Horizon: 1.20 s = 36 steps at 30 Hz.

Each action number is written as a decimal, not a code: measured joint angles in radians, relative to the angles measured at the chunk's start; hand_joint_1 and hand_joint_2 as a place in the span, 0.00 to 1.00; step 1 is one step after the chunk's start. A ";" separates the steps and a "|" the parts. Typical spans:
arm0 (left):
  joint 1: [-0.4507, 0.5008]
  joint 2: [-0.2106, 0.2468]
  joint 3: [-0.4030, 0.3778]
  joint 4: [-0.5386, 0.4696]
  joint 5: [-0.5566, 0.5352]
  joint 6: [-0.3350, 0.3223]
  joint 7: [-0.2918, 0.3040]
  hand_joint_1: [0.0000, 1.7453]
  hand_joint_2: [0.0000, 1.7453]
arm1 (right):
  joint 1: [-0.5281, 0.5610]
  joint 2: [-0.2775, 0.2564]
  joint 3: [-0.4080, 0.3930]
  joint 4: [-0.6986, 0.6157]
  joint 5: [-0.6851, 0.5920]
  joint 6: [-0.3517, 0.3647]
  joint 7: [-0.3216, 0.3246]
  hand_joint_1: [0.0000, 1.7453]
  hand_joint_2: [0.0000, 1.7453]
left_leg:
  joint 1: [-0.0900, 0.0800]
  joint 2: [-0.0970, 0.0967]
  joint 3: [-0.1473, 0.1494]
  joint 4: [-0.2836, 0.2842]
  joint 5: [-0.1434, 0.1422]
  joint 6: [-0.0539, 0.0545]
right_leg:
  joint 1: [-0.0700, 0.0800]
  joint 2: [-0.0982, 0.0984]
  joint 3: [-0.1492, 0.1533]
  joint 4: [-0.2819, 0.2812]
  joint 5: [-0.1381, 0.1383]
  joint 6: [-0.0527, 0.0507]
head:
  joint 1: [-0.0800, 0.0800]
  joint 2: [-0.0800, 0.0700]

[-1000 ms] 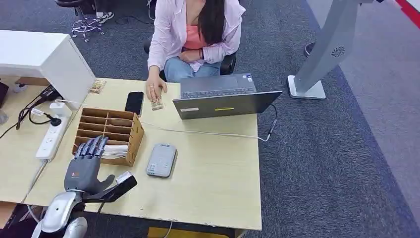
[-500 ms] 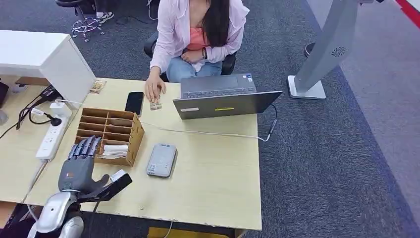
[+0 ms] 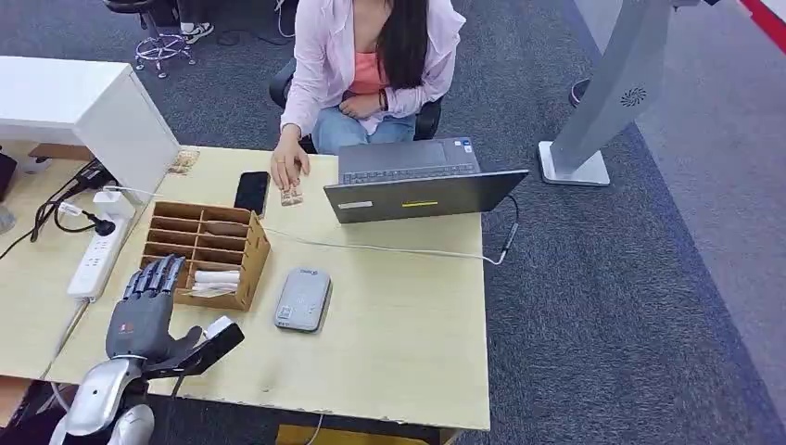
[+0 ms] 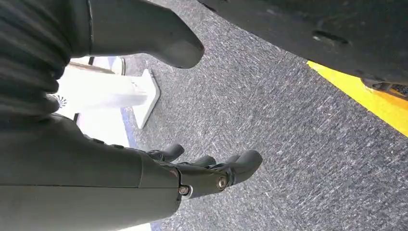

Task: Pass the card to the sensor for recognition and then transmit it.

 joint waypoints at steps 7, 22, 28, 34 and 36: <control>0.000 0.000 0.000 0.000 0.000 0.017 -0.009 1.00 1.00 | 0.000 0.000 0.000 0.000 0.000 0.001 0.000 0.00 1.00 | 0.000 0.000 0.000 0.000 0.000 0.000 | 0.000 0.000 0.000 0.000 0.000 0.000 | 0.000 0.000; 0.002 0.000 0.001 0.000 0.003 0.019 -0.037 1.00 1.00 | 0.000 0.000 0.022 0.000 0.004 0.003 0.001 0.00 1.00 | 0.000 0.000 0.000 0.000 0.000 0.000 | 0.000 0.000 0.000 0.000 0.000 0.000 | 0.000 0.000; 0.002 0.000 0.001 0.000 0.005 0.019 -0.037 1.00 1.00 | 0.000 0.000 0.024 0.000 0.004 0.001 0.001 0.00 1.00 | 0.000 0.000 0.000 0.000 0.000 0.000 | 0.000 0.000 0.000 0.000 0.000 0.000 | 0.000 0.000; 0.002 0.000 0.001 0.000 0.005 0.019 -0.038 1.00 1.00 | 0.000 0.000 0.024 0.000 -0.003 -0.004 -0.003 0.00 1.00 | 0.000 0.000 0.000 0.000 0.000 0.000 | 0.000 0.000 0.000 0.000 0.000 0.000 | 0.000 0.000; 0.002 0.001 0.001 0.000 0.007 0.019 -0.039 1.00 1.00 | 0.000 0.000 0.024 0.000 -0.007 -0.006 -0.004 0.00 1.00 | 0.000 0.000 0.000 0.000 0.000 0.000 | 0.000 0.000 0.000 0.000 0.000 0.000 | 0.000 0.000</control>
